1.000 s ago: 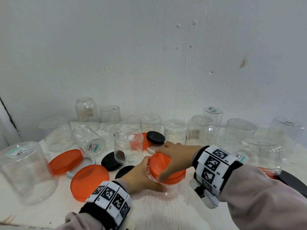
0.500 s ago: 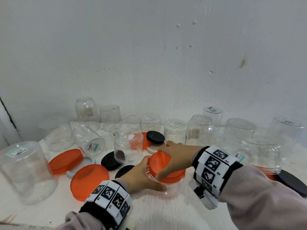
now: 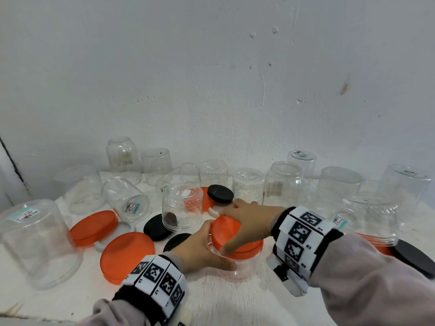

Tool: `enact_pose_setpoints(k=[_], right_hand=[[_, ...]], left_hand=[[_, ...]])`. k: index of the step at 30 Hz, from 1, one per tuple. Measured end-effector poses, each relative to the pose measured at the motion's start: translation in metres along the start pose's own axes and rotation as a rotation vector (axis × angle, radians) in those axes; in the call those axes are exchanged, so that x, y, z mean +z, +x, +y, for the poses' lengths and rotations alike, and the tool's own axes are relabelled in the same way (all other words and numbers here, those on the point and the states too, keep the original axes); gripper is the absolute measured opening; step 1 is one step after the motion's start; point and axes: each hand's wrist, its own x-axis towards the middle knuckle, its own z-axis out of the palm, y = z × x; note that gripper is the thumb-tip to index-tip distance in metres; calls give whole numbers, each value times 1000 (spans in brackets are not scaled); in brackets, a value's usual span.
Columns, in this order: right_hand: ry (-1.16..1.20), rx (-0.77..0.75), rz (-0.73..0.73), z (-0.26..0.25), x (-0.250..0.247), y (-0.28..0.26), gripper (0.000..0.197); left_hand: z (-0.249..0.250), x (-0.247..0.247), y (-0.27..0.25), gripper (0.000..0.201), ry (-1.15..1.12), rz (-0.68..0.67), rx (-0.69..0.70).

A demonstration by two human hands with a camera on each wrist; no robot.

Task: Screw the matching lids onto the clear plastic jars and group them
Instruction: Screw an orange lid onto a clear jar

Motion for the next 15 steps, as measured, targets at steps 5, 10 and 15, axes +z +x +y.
enact_pose_setpoints(k=[5, 10, 15], right_hand=[[-29, 47, 7, -3, -1, 0, 98], [-12, -55, -59, -4, -10, -3, 93], [-38, 28, -6, -3, -5, -1, 92]], left_hand=[[-1, 0, 0, 118, 9, -13, 10], [-2, 0, 1, 124, -9, -24, 5], [-2, 0, 0, 119, 17, -12, 12]])
